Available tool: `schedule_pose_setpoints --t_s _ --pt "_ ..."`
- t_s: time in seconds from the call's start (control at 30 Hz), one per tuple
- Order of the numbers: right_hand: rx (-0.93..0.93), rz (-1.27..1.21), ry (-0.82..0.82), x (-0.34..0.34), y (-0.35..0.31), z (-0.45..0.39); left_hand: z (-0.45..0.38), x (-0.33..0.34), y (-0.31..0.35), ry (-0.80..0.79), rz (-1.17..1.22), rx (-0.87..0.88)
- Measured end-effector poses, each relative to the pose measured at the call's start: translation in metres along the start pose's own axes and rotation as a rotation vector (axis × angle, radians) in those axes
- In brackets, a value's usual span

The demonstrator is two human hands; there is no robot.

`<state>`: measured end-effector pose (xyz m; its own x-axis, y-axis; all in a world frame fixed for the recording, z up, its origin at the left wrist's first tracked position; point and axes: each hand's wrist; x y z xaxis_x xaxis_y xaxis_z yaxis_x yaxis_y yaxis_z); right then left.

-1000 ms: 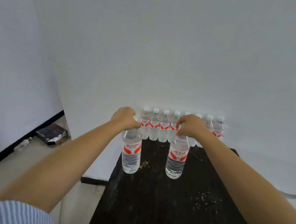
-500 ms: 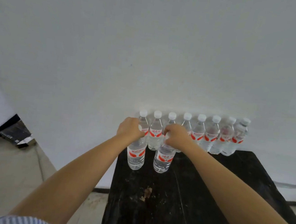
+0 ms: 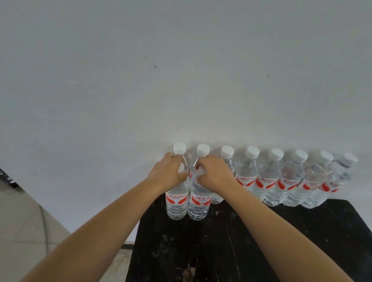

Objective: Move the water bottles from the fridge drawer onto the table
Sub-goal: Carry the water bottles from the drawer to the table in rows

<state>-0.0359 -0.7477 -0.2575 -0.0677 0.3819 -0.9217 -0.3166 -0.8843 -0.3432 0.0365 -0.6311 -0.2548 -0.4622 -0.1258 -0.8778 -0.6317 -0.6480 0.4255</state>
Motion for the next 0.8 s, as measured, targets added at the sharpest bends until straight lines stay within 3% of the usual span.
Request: schedule_pose_setpoints --t_s 0.17,0.5,0.7,0.8 --pt "-0.026 -0.012 0.033 0.005 0.004 -0.004 -0.002 0.005 -0.006 -0.009 -0.025 0.021" --pt "0.100 -0.178 -0.013 0.008 0.001 0.021 0.007 -0.012 0.006 -0.215 -0.037 -0.017" --pt "0.116 -0.081 0.096 -0.021 -0.007 0.067 0.054 -0.028 0.024 -0.153 -0.141 -0.081" --pt "0.078 -0.059 0.164 -0.042 -0.016 0.089 0.082 -0.037 0.039 -0.197 -0.246 -0.077"
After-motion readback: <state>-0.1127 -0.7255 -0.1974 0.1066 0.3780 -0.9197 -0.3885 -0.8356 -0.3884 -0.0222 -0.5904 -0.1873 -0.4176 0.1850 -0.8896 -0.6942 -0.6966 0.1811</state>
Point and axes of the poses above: each hand's wrist, its own z-axis away from the middle knuckle, its own x-axis out of the palm, y = z × x, and after that the axes turned 11 degrees about -y, right-handed
